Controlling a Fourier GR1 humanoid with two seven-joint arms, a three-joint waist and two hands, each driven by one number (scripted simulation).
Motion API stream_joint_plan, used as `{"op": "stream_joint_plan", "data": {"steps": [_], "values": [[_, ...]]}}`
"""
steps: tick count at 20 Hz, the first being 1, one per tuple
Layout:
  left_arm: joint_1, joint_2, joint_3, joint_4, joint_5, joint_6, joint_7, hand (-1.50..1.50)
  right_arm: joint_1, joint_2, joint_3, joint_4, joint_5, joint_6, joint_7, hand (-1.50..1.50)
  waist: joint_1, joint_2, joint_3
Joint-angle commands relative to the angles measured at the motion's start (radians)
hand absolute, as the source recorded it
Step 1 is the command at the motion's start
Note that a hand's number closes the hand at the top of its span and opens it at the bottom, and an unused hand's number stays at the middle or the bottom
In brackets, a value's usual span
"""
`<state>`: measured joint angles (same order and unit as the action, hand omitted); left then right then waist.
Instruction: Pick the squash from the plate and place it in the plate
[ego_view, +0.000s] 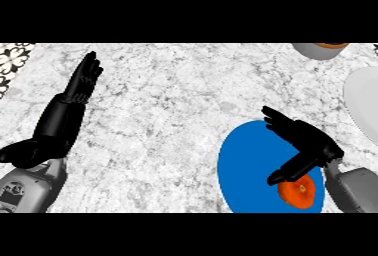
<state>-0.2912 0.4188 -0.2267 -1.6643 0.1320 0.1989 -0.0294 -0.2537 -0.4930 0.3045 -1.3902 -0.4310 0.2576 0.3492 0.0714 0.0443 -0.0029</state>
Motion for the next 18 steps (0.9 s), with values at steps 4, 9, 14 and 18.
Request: {"op": "stream_joint_plan", "data": {"steps": [4,9,14,18], "values": [[0.007,0.02,-0.077,0.031,0.024,-0.124,0.02,0.0,-0.191,-0.228,0.215,0.019,0.267,0.327,0.03,-1.5,0.001,-0.028,0.002],[0.012,0.057,-0.003,0.018,0.073,-0.166,0.052,0.0,-0.363,-0.118,0.258,0.142,0.325,0.416,0.077,-1.5,-0.032,-0.04,0.003],[0.065,0.034,-0.013,0.017,0.034,-0.167,0.009,0.0,-0.458,-0.083,0.209,0.226,0.181,0.588,0.308,-1.5,-0.057,-0.045,0.002],[0.092,0.053,0.02,0.061,0.04,-0.205,-0.052,0.0,-0.526,-0.017,0.225,0.317,0.063,0.683,0.487,-1.5,-0.053,-0.044,0.001]]}}
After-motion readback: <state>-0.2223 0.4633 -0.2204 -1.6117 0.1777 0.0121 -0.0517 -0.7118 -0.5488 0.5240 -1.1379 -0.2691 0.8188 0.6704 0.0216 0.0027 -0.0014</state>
